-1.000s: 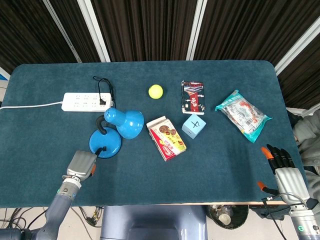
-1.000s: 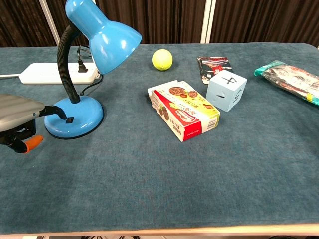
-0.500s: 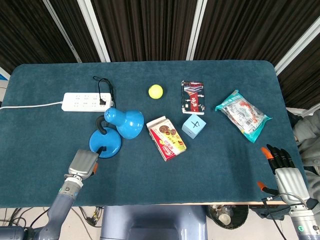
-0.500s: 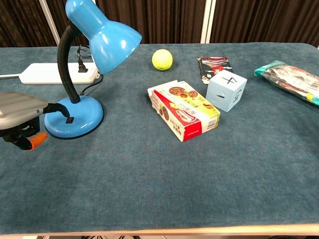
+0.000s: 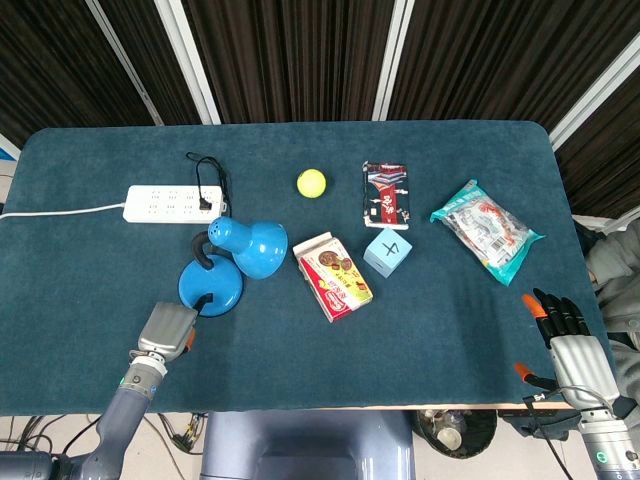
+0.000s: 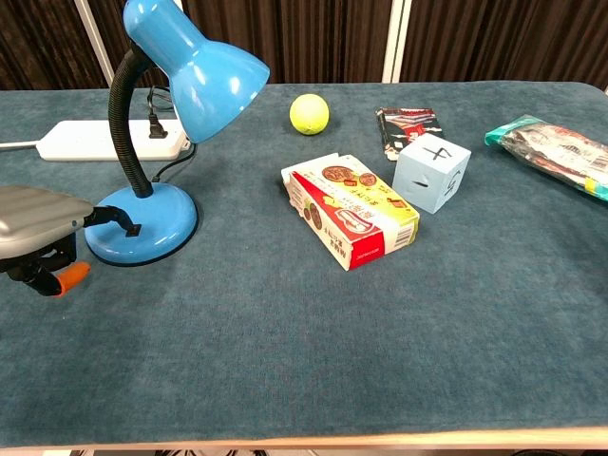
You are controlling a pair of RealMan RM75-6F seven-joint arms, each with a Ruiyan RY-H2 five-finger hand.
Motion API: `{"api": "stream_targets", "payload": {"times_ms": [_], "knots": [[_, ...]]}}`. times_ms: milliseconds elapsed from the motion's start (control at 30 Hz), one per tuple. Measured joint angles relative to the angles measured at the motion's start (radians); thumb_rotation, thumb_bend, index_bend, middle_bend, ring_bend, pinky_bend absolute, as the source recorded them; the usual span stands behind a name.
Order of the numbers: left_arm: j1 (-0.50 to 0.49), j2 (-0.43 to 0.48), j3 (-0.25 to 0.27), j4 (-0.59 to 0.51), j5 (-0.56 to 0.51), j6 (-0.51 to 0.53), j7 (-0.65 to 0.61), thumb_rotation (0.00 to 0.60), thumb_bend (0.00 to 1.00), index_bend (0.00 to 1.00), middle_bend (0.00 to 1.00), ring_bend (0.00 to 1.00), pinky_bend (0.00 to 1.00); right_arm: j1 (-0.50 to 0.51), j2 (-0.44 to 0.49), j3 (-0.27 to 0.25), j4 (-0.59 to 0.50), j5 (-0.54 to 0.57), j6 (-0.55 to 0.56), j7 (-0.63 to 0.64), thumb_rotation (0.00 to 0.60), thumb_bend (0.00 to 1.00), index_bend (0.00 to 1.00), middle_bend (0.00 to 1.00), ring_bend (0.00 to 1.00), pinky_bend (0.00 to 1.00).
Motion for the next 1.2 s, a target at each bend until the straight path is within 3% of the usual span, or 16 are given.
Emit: {"api": "stream_targets", "payload": {"times_ms": [433,567,667,733,833,933,1200], "knots": [[0.012,0.007,0.063,-0.004,0.059,0.032,0.017,0.6,0.56,0.19,0.93,0.93,0.91,0.0,0.0,-0.001,-0.001,-0.003,0.001,0.0,0.6,0.24,0.0,0.0,0.0,0.0],[0.021,0.007,0.059,-0.005,0.084,0.048,-0.012,0.6,0.53,0.19,0.9,0.91,0.89,0.0,0.0,-0.001,-0.001,-0.002,0.0,0.002,0.6,0.24,0.0,0.0,0.0,0.0],[0.031,0.014,0.049,-0.013,0.129,0.073,-0.051,0.6,0.4,0.09,0.67,0.71,0.72,0.0,0.001,-0.001,0.0,-0.002,0.0,0.002,0.6,0.23,0.0,0.0,0.0,0.0],[0.041,0.024,0.044,-0.02,0.165,0.094,-0.085,0.6,0.27,0.01,0.34,0.4,0.45,0.0,0.001,-0.001,0.0,-0.002,0.0,0.002,0.6,0.24,0.0,0.0,0.0,0.0],[0.065,0.056,0.041,-0.032,0.233,0.127,-0.159,0.6,0.17,0.0,0.04,0.09,0.16,0.0,0.001,-0.001,0.0,-0.003,0.0,0.002,0.6,0.24,0.0,0.0,0.0,0.0],[0.098,0.112,0.052,-0.033,0.313,0.164,-0.235,0.6,0.13,0.0,0.0,0.0,0.02,0.0,0.0,-0.001,0.001,-0.003,0.001,-0.003,0.6,0.24,0.0,0.0,0.0,0.0],[0.218,0.243,0.13,0.066,0.542,0.294,-0.45,0.6,0.11,0.0,0.0,0.0,0.01,-0.001,-0.005,0.0,0.004,-0.004,0.005,-0.022,0.6,0.24,0.0,0.0,0.0,0.0]]}}
